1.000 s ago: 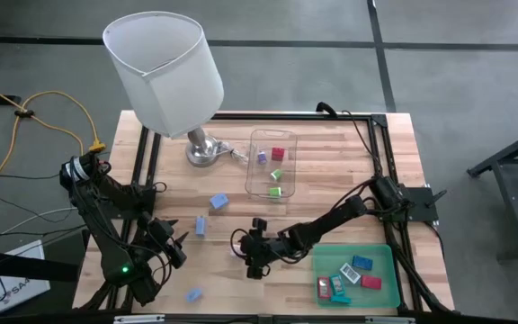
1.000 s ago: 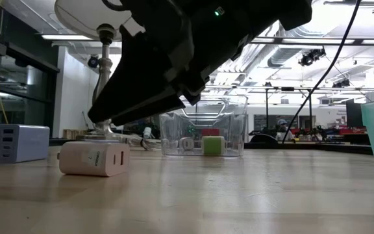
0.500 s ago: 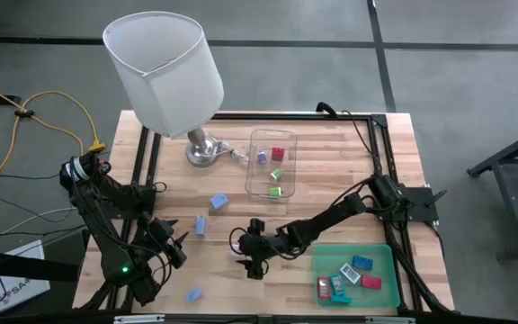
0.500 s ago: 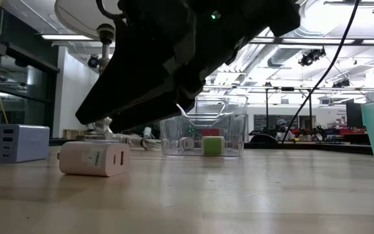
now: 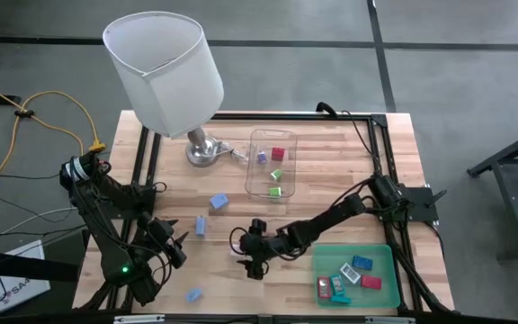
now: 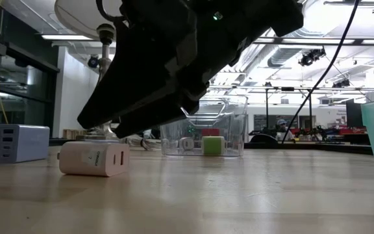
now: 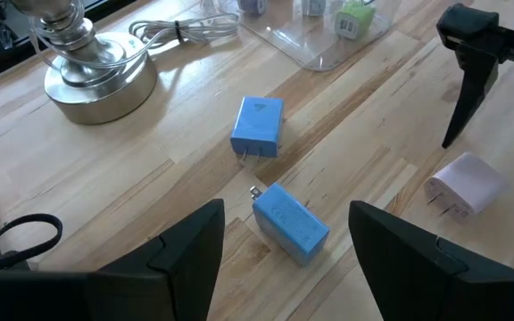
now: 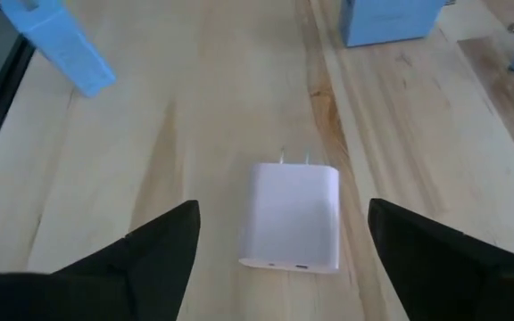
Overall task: Pick & Place Office items
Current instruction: Put the white charger adapter into the transparent bin
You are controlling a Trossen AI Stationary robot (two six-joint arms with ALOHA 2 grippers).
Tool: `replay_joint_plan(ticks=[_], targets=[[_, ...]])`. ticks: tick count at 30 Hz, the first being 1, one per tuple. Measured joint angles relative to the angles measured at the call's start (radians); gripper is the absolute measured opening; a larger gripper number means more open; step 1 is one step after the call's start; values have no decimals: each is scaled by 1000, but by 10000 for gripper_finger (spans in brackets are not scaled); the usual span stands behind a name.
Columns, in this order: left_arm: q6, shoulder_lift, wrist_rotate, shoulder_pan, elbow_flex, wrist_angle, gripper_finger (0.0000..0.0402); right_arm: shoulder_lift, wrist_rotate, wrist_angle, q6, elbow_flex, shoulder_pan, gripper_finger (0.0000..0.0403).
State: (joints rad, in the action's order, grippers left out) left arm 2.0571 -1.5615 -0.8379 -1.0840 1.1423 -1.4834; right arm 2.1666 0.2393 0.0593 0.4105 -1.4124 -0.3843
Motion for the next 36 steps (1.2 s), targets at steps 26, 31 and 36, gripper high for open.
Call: replay_joint_plan(ticks=[26, 31, 36], targets=[[0, 0, 0, 0, 0, 0, 232, 81, 38, 54, 57, -1, 7, 311], [0, 0, 0, 0, 0, 0, 232, 81, 46, 52, 57, -1, 6, 311], [0, 0, 0, 0, 0, 0, 232, 81, 49, 51, 57, -1, 6, 310]])
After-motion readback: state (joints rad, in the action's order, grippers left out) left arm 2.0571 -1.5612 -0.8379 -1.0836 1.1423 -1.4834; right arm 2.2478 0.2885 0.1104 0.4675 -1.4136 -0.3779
